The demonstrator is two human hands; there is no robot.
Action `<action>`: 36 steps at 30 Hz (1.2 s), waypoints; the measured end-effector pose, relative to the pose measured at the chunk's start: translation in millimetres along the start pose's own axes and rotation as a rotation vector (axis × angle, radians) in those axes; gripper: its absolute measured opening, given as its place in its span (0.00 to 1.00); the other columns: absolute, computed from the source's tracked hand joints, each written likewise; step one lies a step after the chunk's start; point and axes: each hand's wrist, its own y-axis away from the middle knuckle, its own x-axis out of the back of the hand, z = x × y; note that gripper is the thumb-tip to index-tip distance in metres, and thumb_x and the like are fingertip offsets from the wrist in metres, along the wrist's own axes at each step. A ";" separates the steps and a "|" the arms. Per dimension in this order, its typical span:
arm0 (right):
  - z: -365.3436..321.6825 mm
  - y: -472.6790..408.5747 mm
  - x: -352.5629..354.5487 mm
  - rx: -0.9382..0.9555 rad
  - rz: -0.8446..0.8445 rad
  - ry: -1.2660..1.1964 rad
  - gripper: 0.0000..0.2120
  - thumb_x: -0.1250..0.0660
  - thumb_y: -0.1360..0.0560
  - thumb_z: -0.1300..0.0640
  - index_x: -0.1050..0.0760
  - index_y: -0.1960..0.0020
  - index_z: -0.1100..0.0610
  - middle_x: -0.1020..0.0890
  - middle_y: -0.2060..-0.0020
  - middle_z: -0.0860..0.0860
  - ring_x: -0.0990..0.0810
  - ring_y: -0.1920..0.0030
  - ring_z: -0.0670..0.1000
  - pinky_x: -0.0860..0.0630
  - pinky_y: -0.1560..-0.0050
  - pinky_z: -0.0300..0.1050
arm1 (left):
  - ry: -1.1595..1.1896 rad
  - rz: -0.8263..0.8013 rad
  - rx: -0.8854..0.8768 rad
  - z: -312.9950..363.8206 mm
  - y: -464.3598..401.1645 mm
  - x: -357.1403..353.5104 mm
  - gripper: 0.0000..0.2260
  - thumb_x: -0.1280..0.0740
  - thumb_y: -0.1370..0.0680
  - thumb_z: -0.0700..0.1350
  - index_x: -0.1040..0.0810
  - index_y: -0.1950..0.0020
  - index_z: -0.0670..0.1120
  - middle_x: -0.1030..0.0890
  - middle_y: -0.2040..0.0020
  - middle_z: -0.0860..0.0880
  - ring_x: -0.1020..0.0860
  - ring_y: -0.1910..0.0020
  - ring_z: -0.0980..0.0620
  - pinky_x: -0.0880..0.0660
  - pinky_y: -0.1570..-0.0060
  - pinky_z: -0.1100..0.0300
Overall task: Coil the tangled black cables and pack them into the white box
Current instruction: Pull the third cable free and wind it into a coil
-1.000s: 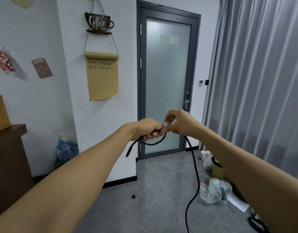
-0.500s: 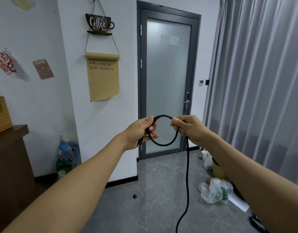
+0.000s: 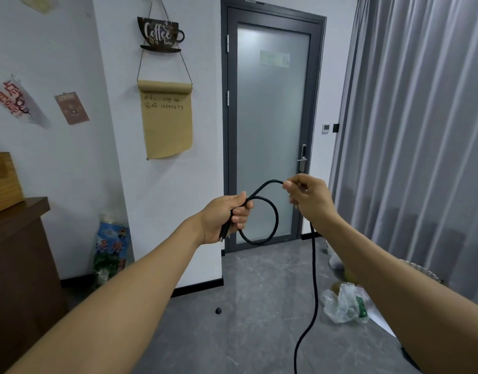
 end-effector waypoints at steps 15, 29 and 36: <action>9.8 15.6 -25.5 -0.076 -0.321 0.055 0.17 0.44 0.19 0.55 0.25 0.62 0.60 0.30 0.74 0.50 0.34 0.76 0.44 0.35 0.74 0.33 | 0.210 0.280 -0.135 7.7 -7.3 11.9 0.18 0.43 0.18 0.47 0.38 0.68 0.48 0.41 0.79 0.55 0.43 0.82 0.60 0.46 0.82 0.69; 40.5 10.9 -17.6 -0.075 0.013 0.178 0.05 0.34 0.24 0.58 0.23 0.56 0.59 0.23 0.68 0.52 0.27 0.69 0.51 0.30 0.67 0.41 | 0.254 0.817 -0.291 24.4 -2.3 57.1 0.15 0.42 0.20 0.44 0.37 0.67 0.47 0.39 0.79 0.55 0.44 0.82 0.58 0.44 0.81 0.67; 4.0 11.2 -47.7 0.120 -0.156 0.824 0.09 0.41 0.27 0.64 0.23 0.58 0.66 0.18 0.64 0.59 0.28 0.69 0.55 0.25 0.65 0.47 | -0.246 0.690 -0.461 14.9 -12.0 33.8 0.16 0.48 0.17 0.49 0.38 0.64 0.46 0.38 0.71 0.51 0.38 0.78 0.58 0.36 0.69 0.62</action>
